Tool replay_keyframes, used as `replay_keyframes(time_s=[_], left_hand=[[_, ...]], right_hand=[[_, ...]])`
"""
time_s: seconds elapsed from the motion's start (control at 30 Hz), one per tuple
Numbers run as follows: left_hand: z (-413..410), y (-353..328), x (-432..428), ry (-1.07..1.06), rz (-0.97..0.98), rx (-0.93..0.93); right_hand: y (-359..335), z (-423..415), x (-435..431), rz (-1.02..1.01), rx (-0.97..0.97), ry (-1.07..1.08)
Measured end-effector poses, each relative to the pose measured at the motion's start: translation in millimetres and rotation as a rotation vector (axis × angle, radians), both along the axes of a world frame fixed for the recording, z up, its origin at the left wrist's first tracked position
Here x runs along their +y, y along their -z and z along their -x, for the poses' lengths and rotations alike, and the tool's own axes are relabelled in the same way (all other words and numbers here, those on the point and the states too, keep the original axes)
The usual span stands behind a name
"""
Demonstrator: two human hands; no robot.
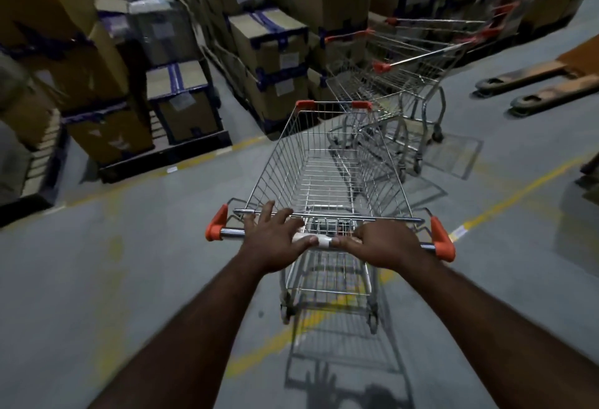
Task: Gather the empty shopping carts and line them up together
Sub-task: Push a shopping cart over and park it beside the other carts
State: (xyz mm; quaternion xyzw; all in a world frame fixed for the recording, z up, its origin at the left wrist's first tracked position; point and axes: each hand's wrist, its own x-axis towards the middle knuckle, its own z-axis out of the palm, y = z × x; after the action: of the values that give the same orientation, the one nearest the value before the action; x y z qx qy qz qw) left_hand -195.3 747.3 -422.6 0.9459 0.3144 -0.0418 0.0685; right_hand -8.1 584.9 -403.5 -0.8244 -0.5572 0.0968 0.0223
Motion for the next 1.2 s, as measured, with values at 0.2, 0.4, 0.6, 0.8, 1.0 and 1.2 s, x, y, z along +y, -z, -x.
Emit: replay_keyframes(time_s=[0.2, 0.4, 0.6, 0.8, 1.0, 1.2], left_hand=[[-43.7, 2.1, 51.5, -0.035, 0.0, -0.032], [-91.6, 5.7, 123.0, -0.047, 0.001, -0.036], [-130.7, 4.0, 207.6, -0.043, 0.034, -0.021], [-156.9, 3.7, 289.8, -0.033, 0.065, -0.006], [-178.7, 2.9, 348.0, -0.025, 0.078, 0.005], [-217.8, 4.1, 388.0, -0.041, 0.082, 0.005]], right_hand=[[0.4, -49.5, 60.2, -0.006, -0.046, -0.051], [2.7, -99.5, 137.0, -0.025, -0.091, -0.045], [6.6, -140.7, 223.4, -0.018, -0.114, -0.023], [7.7, -161.2, 301.2, 0.003, -0.099, 0.008], [9.9, -183.7, 354.9, -0.004, -0.055, 0.032], [9.3, -226.3, 399.7, -0.006, -0.021, 0.005]])
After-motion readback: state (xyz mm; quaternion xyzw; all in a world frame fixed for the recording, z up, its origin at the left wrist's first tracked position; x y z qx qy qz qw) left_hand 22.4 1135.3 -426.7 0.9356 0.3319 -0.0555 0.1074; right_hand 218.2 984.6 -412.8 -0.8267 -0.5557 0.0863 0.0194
